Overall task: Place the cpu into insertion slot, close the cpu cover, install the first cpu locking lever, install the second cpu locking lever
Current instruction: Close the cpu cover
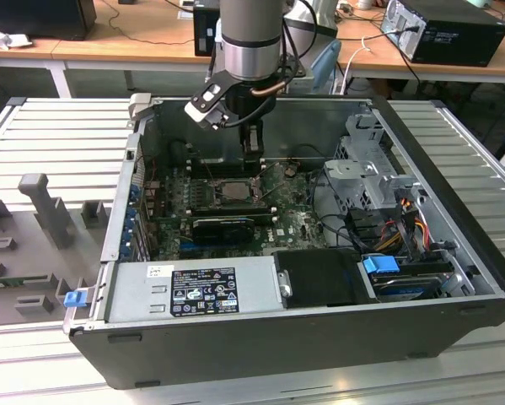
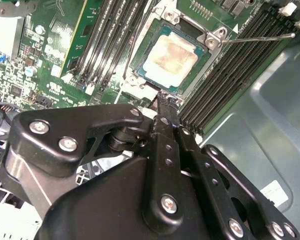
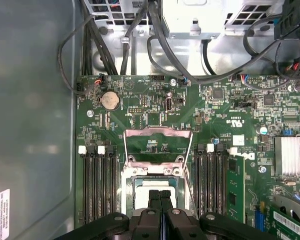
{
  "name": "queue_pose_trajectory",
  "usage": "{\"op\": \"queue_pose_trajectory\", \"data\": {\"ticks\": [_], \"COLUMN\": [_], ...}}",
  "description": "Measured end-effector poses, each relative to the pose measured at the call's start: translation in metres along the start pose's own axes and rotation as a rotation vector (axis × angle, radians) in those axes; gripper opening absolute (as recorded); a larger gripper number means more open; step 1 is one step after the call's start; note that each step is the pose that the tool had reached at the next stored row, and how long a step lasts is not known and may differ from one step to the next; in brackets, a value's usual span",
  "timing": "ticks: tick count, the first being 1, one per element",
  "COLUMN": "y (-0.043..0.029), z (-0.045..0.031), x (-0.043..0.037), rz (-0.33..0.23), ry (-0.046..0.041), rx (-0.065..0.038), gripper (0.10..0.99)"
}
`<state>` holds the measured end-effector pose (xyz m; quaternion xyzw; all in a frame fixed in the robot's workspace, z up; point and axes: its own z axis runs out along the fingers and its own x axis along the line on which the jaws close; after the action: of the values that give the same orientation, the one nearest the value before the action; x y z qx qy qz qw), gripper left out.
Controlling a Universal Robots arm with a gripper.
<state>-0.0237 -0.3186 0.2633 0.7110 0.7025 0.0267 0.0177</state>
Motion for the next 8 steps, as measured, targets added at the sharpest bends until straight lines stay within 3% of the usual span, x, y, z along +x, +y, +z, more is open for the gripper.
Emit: {"op": "queue_pose_trajectory", "data": {"ticks": [8], "y": [0.0065], "z": [-0.0023], "x": [0.0003], "rz": [0.000], "ry": [-0.0002], "rx": [0.000], "gripper": [0.106]}}
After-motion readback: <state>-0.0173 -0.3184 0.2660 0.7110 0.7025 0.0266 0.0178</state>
